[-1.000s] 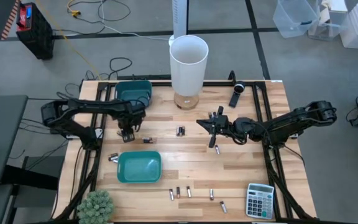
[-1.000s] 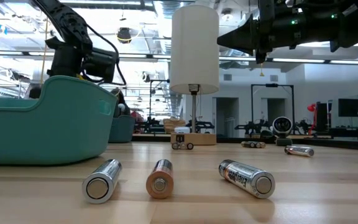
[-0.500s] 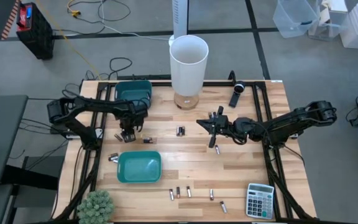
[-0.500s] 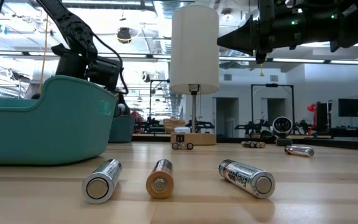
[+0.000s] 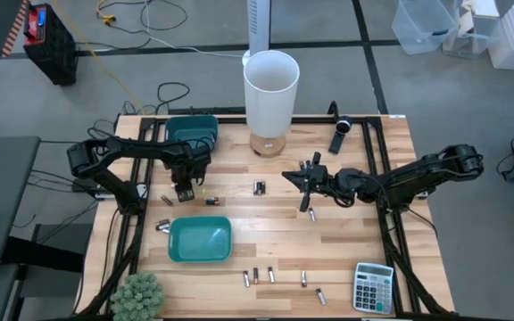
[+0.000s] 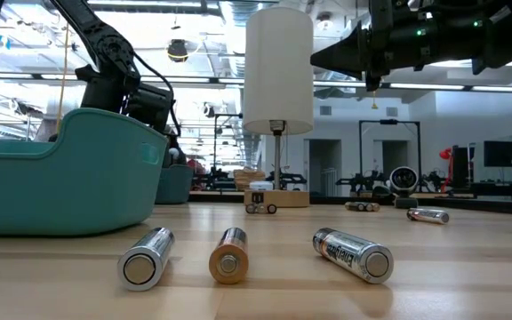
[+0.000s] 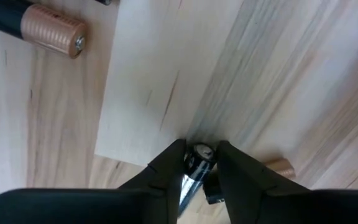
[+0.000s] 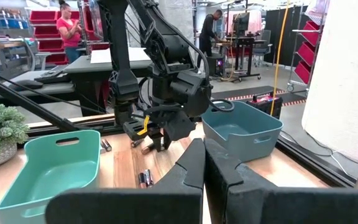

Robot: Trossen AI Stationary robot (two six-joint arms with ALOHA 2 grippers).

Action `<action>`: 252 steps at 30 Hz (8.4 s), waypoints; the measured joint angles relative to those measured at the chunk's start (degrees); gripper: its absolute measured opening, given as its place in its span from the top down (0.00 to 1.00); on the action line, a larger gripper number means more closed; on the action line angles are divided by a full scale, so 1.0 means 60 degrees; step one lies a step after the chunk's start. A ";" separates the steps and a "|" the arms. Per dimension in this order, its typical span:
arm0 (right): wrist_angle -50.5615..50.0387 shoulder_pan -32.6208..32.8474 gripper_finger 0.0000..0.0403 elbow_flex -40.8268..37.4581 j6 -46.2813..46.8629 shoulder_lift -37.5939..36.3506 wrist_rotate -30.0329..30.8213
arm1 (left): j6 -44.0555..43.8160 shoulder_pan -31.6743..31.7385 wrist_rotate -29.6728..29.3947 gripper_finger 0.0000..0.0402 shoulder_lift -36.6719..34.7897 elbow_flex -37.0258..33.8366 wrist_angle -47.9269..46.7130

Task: Sort batteries
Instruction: Put the silver battery into the green bin

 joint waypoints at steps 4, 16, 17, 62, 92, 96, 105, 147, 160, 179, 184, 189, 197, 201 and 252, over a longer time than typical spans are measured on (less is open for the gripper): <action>0.0000 0.0000 0.95 0.0000 -0.0003 0.0000 0.0002 | 0.0003 0.0002 -0.0041 0.83 0.0000 -0.0006 0.0010; -0.0001 0.0000 0.95 0.0000 0.0000 0.0000 0.0002 | 0.0131 0.0004 -0.0069 0.87 -0.0004 -0.0011 0.0033; 0.0002 0.0000 0.95 0.0000 0.0000 0.0000 0.0002 | 0.0131 0.0004 -0.0072 0.87 -0.0004 -0.0011 0.0040; -0.0001 -0.0007 0.95 0.0000 0.0000 0.0000 0.0002 | 0.1050 -0.0150 0.3641 0.87 -0.4633 0.0277 0.1609; -0.0003 0.0060 0.95 0.0000 0.0002 0.0000 -0.0001 | -0.1656 -0.6144 0.4301 0.86 -0.5119 0.0280 0.3377; -0.0012 0.0137 0.94 0.0000 0.0004 0.0000 -0.0001 | -0.1984 -0.6461 0.3736 0.83 -0.4799 0.0280 0.3289; -0.0067 0.0284 0.79 0.0007 0.0077 0.0000 -0.0005 | -0.2355 -0.6807 0.3280 0.71 -0.3715 0.0277 0.3029; -1.2326 0.3309 0.59 0.2495 0.8094 0.0000 0.2861 | -0.1155 -0.5763 -0.1707 0.63 -0.6562 -0.1551 0.7379; -1.3239 0.3767 0.59 0.2492 1.0499 0.1893 0.2830 | -0.0963 -0.5020 -0.1734 0.63 -0.8793 -0.2189 0.7225; -1.2909 0.3693 0.59 0.2508 1.1849 0.3539 0.1935 | -0.0795 -0.5020 -0.1729 0.63 -0.9199 -0.2189 0.6627; -1.2852 0.3690 0.66 0.2499 1.1770 0.3475 0.1794 | -0.0795 -0.5020 -0.1725 0.63 -0.9198 -0.2189 0.6626; -1.2645 0.3619 0.82 0.2499 1.1735 0.3472 0.1573 | -0.0795 -0.5020 -0.1725 0.63 -0.9198 -0.2189 0.6626; -1.2119 0.3409 0.93 0.2486 1.1237 0.3475 0.1314 | -0.0806 -0.5020 -0.1722 0.63 -0.9198 -0.2189 0.6626; -1.1625 0.3359 0.93 0.2491 1.0799 0.3476 0.1407 | -0.0815 -0.5020 -0.1722 0.63 -0.9198 -0.2186 0.6626; -0.4182 0.1605 0.91 0.7353 0.0620 0.5834 -0.2450 | -0.1366 -0.5021 -0.1716 0.63 -0.9200 -0.2171 0.6562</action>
